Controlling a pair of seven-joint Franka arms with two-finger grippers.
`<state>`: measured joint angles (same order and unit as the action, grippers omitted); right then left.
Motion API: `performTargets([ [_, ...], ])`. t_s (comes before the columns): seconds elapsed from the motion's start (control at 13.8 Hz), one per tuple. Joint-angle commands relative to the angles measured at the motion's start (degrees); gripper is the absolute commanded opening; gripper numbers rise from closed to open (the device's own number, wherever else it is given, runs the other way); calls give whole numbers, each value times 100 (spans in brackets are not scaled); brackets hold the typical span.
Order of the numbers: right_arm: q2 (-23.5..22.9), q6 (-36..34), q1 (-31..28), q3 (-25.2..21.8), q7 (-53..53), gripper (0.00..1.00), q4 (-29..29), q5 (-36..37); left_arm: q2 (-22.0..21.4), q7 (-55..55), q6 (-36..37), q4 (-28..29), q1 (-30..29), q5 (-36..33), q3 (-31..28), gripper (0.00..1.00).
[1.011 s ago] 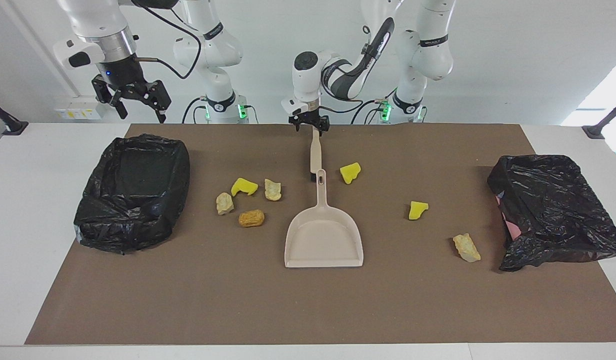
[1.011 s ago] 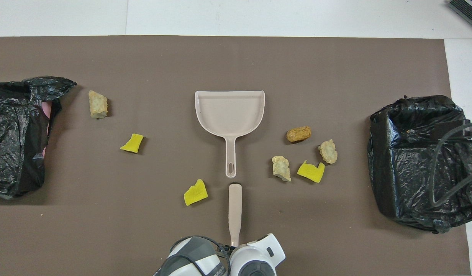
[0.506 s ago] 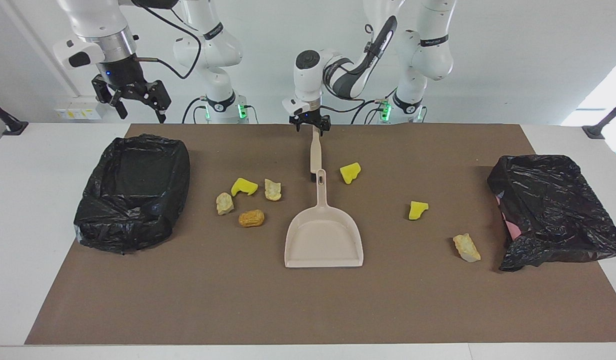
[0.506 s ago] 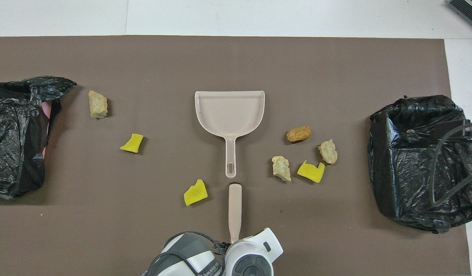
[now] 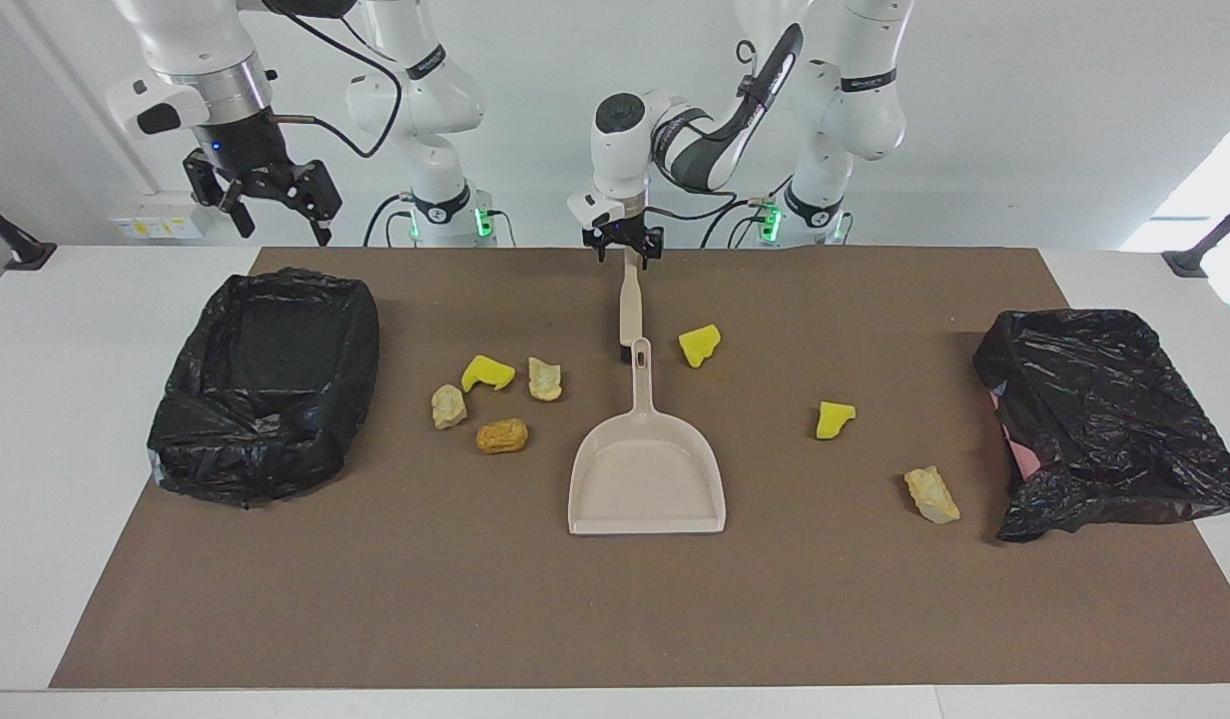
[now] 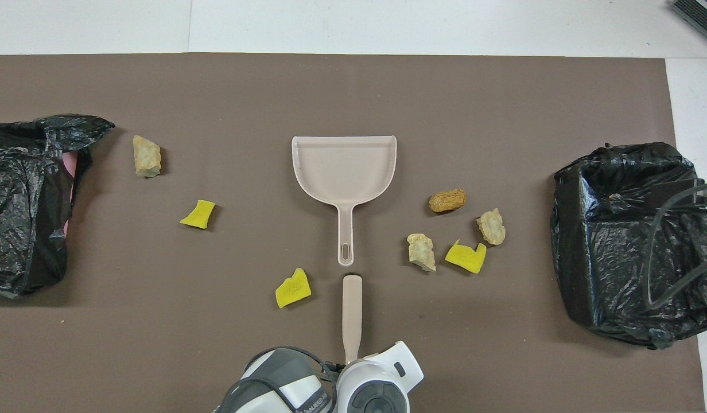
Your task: Sweep and dump trash in bin
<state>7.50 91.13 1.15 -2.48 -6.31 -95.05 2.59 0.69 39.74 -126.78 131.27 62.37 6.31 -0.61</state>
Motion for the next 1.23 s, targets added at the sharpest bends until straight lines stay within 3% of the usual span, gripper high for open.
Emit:
performTargets([
  [0.0,41,28,-9,-33,113,100,-49,-127,-69,42,145,-5,-58,19,8,45],
  [0.22,41,28,-9,-33,113,100,-49,-127,-69,-28,267,-5,-172,19,17,3],
  [0.43,41,28,-9,-33,113,100,-49,-127,-69,-46,513,-66,-295,19,8,0],
  [0.72,41,28,-9,-33,113,100,-49,-127,-262,-11,1373,-453,-621,19,8,0],
  [0.87,41,28,-9,-33,113,100,-49,-127,-472,-19,1795,-445,-708,19,-9,0],
  [1.16,41,28,-9,-33,113,100,-40,-127,-1200,-790,2438,-462,-1664,2,-36,0],
])
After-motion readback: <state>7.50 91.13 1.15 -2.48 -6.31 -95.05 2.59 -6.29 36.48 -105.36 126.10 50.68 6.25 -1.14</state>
